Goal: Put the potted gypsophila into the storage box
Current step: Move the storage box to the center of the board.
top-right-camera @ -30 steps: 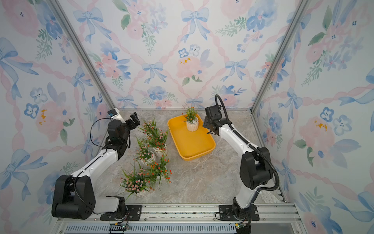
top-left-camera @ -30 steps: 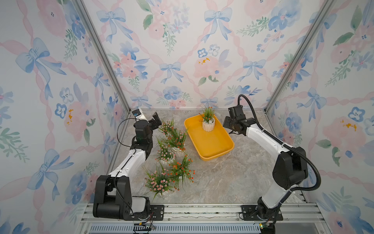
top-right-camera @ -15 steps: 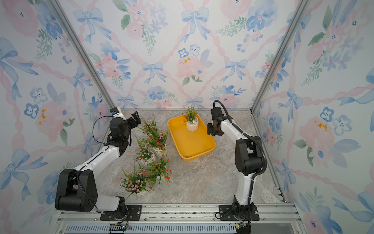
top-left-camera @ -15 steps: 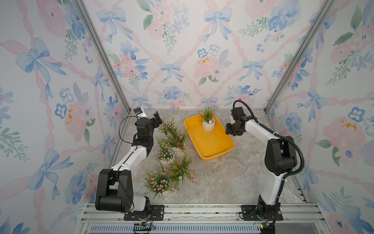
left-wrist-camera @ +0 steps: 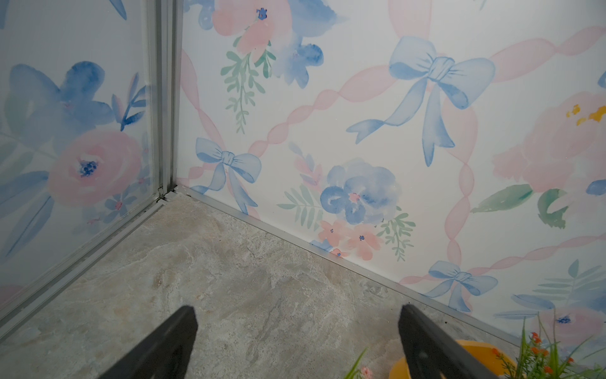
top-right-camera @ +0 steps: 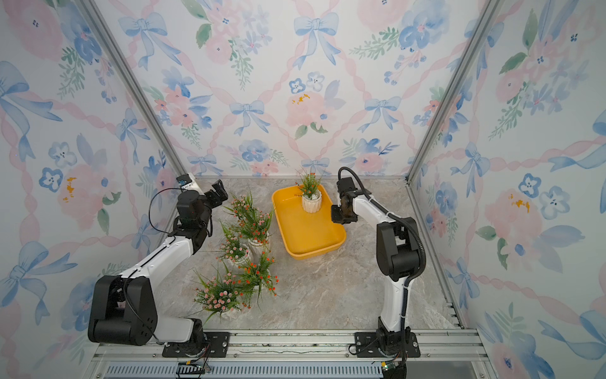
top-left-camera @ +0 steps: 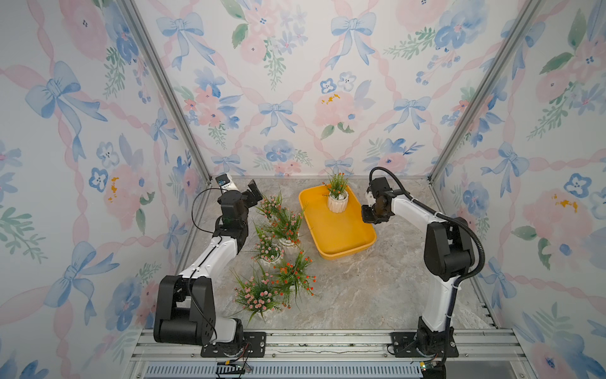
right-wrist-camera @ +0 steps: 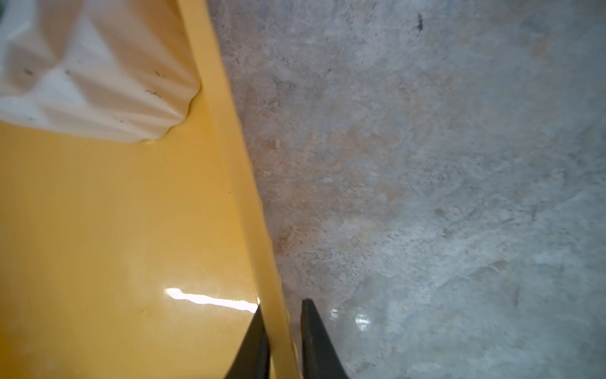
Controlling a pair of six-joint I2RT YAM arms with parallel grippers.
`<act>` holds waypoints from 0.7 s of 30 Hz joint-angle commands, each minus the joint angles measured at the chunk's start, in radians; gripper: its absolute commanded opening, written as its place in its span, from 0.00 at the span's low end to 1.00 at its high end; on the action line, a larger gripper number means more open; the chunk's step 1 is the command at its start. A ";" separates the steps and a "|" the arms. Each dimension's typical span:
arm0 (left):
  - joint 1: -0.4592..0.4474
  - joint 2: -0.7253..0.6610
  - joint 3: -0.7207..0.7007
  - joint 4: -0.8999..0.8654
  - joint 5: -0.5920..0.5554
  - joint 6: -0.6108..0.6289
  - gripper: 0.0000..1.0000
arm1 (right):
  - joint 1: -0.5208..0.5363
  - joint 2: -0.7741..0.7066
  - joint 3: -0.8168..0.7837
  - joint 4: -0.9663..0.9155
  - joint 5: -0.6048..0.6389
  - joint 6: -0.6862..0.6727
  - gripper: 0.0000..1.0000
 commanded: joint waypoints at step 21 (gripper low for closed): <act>0.012 -0.002 -0.013 0.003 0.094 0.049 0.98 | 0.186 -0.249 -0.448 -0.164 0.213 0.130 0.00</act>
